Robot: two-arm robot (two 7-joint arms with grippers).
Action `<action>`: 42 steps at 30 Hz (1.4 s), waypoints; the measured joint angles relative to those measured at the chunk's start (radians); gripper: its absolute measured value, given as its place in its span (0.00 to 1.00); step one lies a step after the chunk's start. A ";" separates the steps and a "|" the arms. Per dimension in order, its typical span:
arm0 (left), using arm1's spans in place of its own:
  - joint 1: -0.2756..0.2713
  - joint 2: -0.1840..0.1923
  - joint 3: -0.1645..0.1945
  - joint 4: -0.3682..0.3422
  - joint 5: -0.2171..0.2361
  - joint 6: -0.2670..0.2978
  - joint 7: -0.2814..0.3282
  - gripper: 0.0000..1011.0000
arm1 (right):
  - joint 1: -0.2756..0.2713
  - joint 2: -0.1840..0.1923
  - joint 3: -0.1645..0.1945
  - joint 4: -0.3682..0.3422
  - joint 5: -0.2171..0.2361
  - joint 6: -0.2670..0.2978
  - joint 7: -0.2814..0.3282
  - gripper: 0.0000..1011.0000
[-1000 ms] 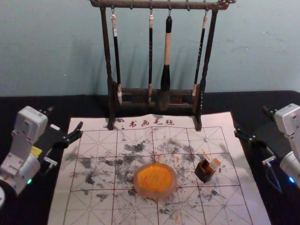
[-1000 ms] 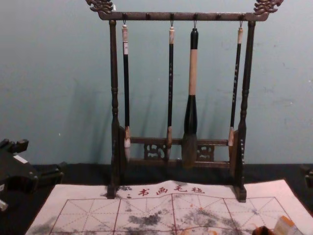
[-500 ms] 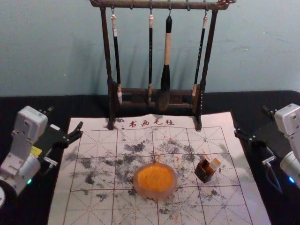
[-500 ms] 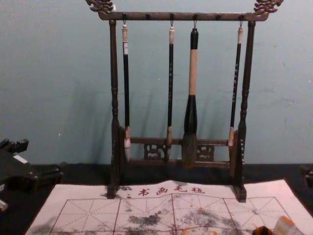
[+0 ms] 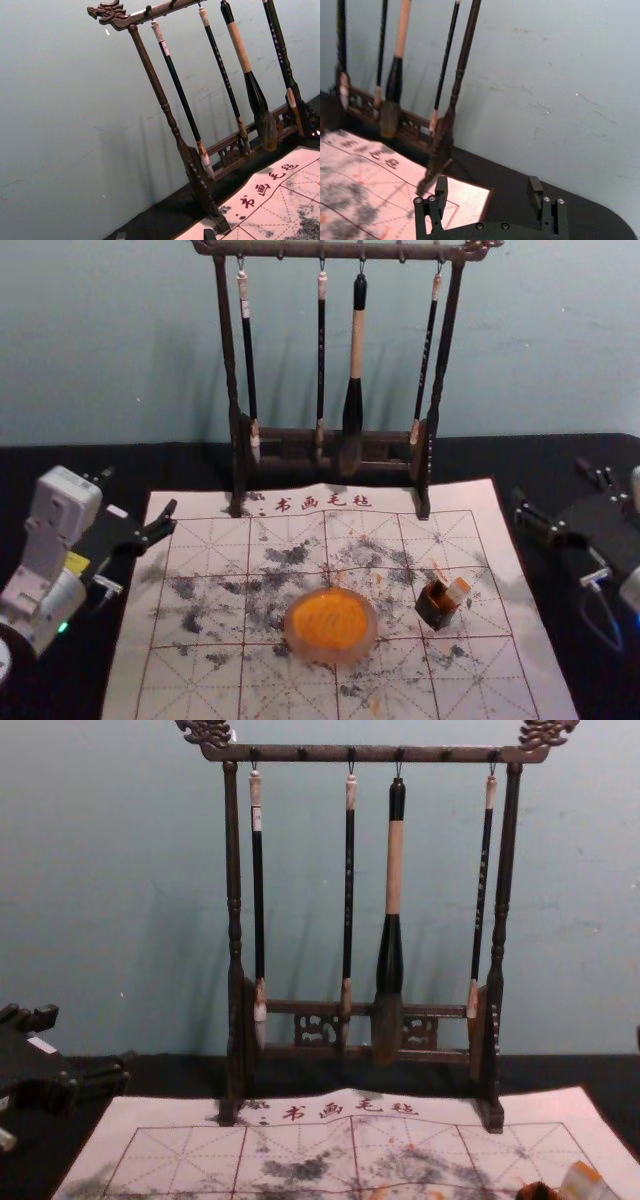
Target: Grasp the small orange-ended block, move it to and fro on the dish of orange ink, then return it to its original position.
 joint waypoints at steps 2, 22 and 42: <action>0.000 0.000 0.000 0.000 0.000 0.000 0.000 0.99 | -0.030 0.013 0.022 -0.034 0.036 -0.010 0.030 0.99; 0.000 0.000 0.000 0.000 0.000 0.000 0.000 0.99 | -0.234 0.111 0.081 -0.223 0.183 -0.033 0.290 0.99; 0.000 0.000 0.000 0.000 0.000 0.000 0.000 0.99 | -0.173 0.064 0.033 -0.142 0.155 0.095 0.397 0.99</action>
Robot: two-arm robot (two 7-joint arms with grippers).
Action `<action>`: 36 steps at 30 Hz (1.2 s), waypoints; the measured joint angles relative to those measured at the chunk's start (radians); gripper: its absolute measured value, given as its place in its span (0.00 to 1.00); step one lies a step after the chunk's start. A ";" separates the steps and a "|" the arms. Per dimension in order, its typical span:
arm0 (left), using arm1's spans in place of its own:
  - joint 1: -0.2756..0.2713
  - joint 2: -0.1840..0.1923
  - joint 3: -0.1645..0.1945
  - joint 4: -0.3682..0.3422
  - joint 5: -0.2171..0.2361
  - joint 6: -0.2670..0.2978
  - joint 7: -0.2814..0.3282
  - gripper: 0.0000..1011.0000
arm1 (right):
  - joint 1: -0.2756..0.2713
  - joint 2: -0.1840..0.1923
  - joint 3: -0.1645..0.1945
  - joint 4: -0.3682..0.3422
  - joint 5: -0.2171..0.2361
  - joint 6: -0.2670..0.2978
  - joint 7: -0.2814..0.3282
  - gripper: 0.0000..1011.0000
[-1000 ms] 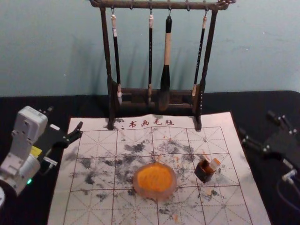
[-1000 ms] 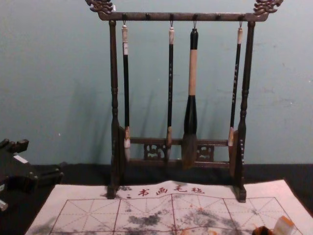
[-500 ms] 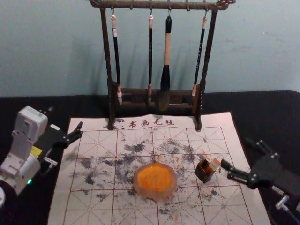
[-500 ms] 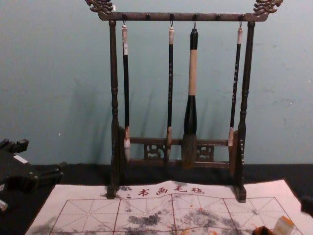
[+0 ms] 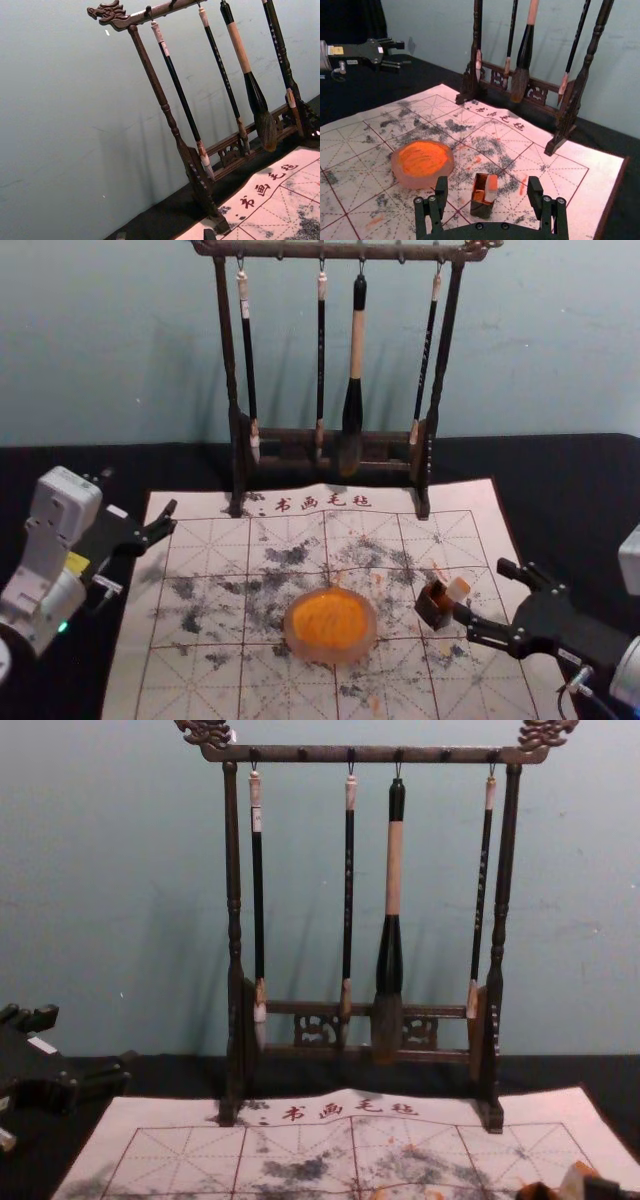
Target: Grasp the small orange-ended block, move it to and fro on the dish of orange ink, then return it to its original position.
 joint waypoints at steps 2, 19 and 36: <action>0.000 0.000 0.000 0.000 0.000 0.000 0.000 0.99 | 0.011 -0.009 -0.003 0.013 -0.006 0.010 0.006 0.99; 0.000 0.000 0.000 0.000 0.000 0.000 0.000 0.99 | 0.065 -0.070 -0.009 0.086 -0.040 0.064 0.046 0.99; 0.000 0.000 0.000 0.000 0.000 0.000 0.000 0.99 | 0.093 -0.102 -0.015 0.128 -0.058 0.081 0.059 0.99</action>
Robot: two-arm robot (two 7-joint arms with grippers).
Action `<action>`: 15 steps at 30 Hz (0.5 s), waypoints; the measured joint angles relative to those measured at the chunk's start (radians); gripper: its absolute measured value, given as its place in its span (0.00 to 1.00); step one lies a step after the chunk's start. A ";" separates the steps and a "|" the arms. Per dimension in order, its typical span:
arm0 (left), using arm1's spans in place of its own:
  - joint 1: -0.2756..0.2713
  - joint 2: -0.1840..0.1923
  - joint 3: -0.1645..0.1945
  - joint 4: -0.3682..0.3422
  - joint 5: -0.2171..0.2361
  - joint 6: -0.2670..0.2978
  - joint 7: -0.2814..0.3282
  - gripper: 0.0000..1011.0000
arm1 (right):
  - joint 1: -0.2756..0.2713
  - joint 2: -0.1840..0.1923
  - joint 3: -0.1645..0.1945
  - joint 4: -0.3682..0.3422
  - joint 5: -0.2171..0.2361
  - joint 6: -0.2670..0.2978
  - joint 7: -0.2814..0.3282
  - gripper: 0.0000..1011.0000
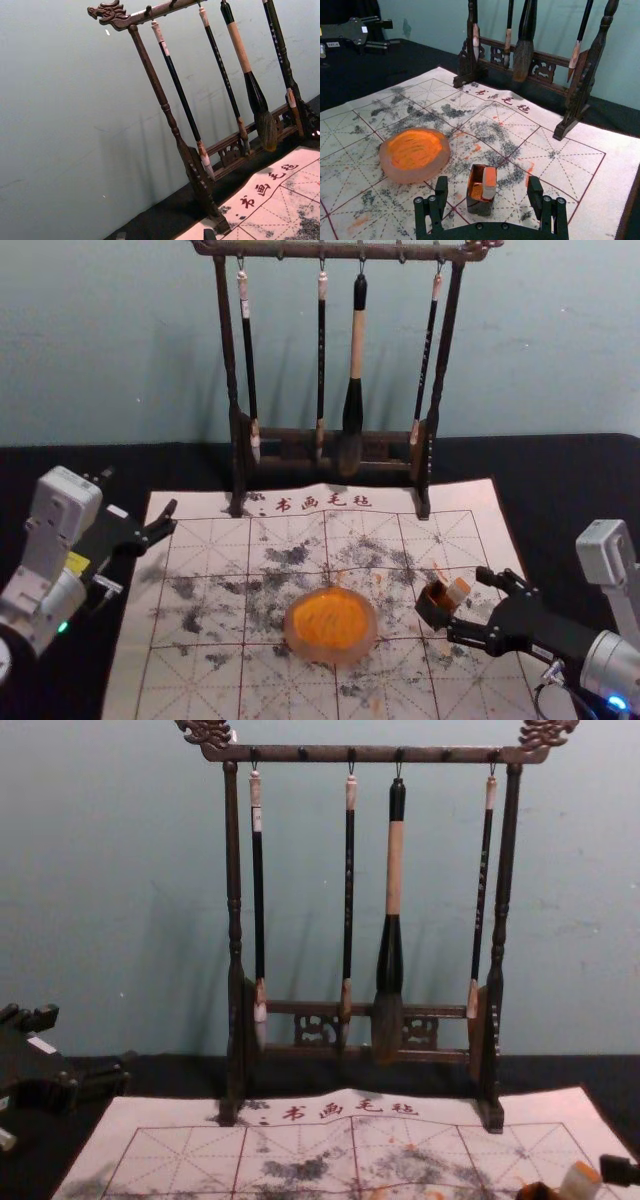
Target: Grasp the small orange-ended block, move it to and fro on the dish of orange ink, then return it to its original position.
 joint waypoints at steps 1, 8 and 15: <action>0.000 0.000 0.000 0.000 0.000 0.000 0.000 0.99 | 0.001 -0.002 -0.001 0.002 -0.002 0.000 0.000 0.99; 0.000 0.000 0.000 0.000 0.000 0.000 0.000 0.99 | 0.005 -0.008 -0.002 0.008 -0.007 -0.004 0.004 0.99; 0.000 0.000 0.000 0.000 0.000 0.000 0.000 0.99 | 0.005 -0.012 -0.002 0.009 -0.011 -0.015 0.006 0.99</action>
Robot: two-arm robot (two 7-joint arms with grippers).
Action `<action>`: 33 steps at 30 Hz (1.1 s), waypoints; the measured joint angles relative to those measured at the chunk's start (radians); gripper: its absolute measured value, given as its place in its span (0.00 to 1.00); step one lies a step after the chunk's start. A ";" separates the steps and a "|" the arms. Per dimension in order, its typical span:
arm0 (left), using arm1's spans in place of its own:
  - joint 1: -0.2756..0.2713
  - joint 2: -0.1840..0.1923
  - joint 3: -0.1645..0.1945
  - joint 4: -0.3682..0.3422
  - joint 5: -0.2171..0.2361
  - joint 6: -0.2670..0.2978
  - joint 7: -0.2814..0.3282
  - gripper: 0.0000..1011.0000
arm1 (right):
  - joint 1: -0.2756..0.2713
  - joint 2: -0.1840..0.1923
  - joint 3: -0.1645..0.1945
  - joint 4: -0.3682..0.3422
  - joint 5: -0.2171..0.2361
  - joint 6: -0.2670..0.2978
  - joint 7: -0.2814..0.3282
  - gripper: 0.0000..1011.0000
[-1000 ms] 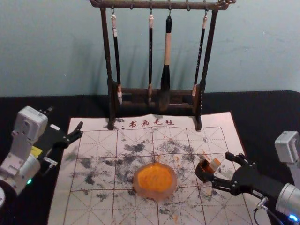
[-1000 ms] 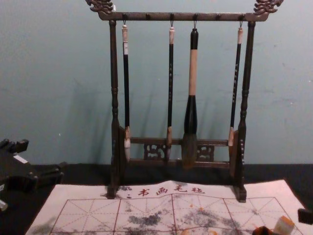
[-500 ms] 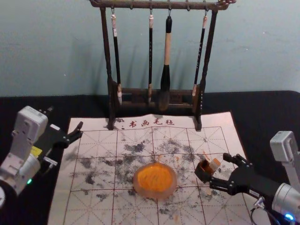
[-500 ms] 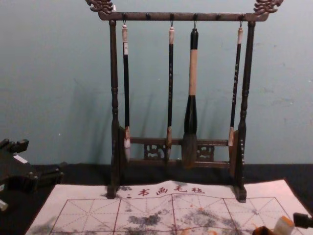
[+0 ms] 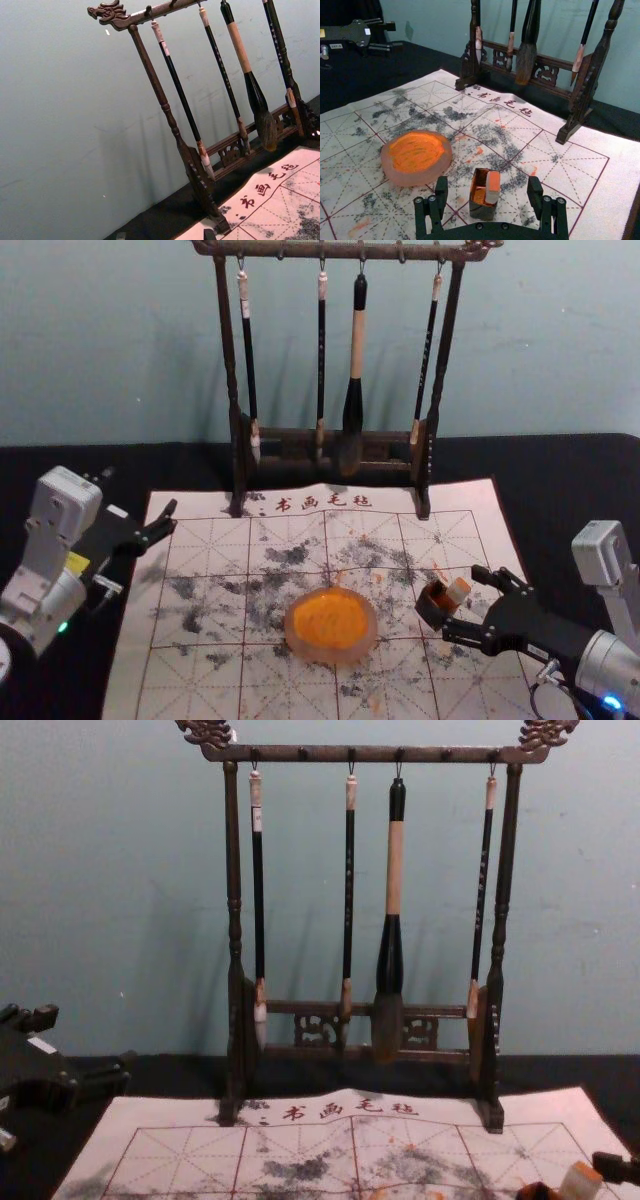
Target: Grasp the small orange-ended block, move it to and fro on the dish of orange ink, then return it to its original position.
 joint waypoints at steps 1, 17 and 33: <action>0.000 0.000 0.000 0.000 0.000 0.000 0.000 0.99 | -0.001 -0.001 0.000 0.000 -0.001 -0.002 0.000 0.99; 0.000 0.000 0.000 0.000 0.000 0.000 0.000 0.99 | -0.002 -0.001 0.001 -0.002 -0.002 -0.003 -0.001 0.99; 0.000 0.000 0.000 0.000 0.000 0.000 0.000 0.99 | -0.002 0.000 0.001 -0.002 -0.001 -0.002 -0.002 0.95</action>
